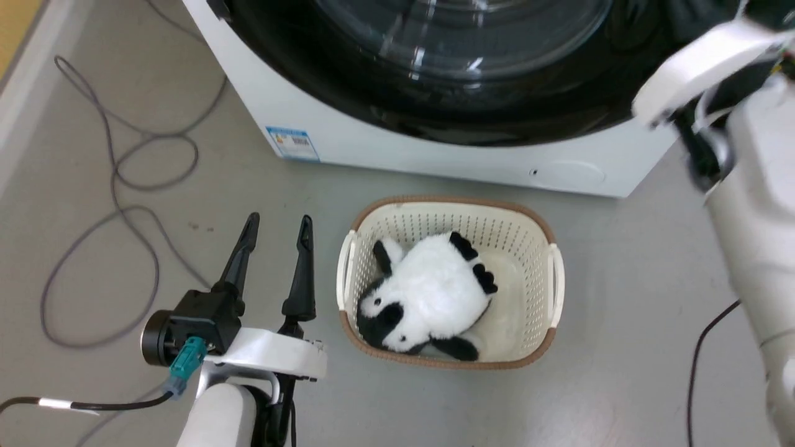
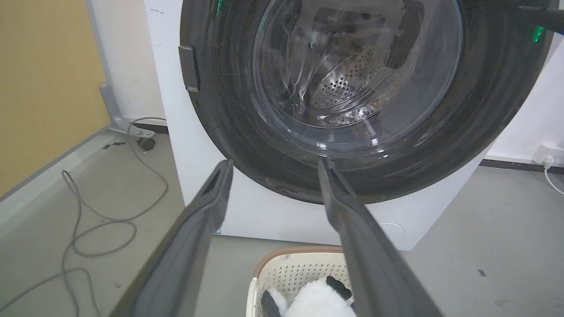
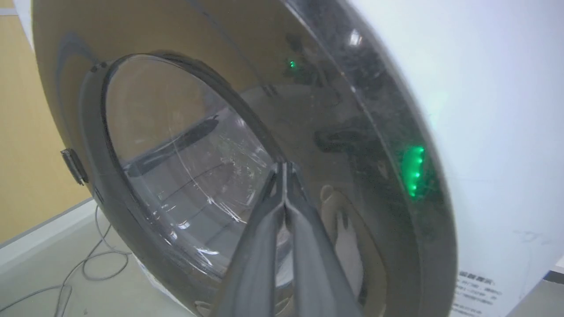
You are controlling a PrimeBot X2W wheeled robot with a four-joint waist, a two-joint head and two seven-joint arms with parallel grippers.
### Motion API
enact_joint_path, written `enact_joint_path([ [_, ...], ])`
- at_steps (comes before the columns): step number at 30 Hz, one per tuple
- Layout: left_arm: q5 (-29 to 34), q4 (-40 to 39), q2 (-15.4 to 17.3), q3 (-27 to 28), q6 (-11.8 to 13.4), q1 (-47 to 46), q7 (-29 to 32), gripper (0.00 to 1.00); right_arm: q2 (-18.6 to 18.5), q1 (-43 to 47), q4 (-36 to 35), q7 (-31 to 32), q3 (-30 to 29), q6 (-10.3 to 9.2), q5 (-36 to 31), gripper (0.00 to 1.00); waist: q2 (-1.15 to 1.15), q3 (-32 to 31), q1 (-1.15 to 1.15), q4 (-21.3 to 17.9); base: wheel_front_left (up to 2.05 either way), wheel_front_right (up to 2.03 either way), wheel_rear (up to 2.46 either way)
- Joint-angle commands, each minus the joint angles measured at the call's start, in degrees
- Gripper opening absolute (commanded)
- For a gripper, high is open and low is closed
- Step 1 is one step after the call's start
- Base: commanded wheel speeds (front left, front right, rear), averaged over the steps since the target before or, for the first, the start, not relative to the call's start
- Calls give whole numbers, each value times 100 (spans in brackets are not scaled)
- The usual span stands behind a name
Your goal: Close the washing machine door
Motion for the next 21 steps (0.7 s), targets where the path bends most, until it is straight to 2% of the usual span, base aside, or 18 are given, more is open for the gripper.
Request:
enact_joint_path([
  [1,-16,15,1,22,1,60,-31,100,29,179,-58,-25,50,-5,30,0,0,-138,-1,-45,0,0,0],
  [6,27,140,1,92,-57,226,-31,100,26,1044,-570,-26,443,-5,160,0,0,-586,-1,-176,0,0,0],
  [8,43,177,1,123,-74,288,-31,100,1,1431,-822,-26,506,-5,222,55,0,-737,-1,-229,0,0,0],
  [9,50,187,1,142,-74,318,-31,100,-22,1610,-947,-26,533,-5,238,95,0,-789,-1,-264,0,0,0],
  [10,60,199,1,161,-77,345,-31,100,-42,1797,-1090,-26,542,-5,245,100,0,-852,-1,-297,0,0,0],
  [16,124,235,29,308,-105,502,-31,100,-121,2908,-1919,-26,311,-5,155,100,0,-1083,-1,-536,0,0,0],
  [21,151,269,114,507,-103,568,-31,100,-34,4012,-2810,82,-263,-5,-112,100,0,-1237,-1,-792,0,0,0],
])
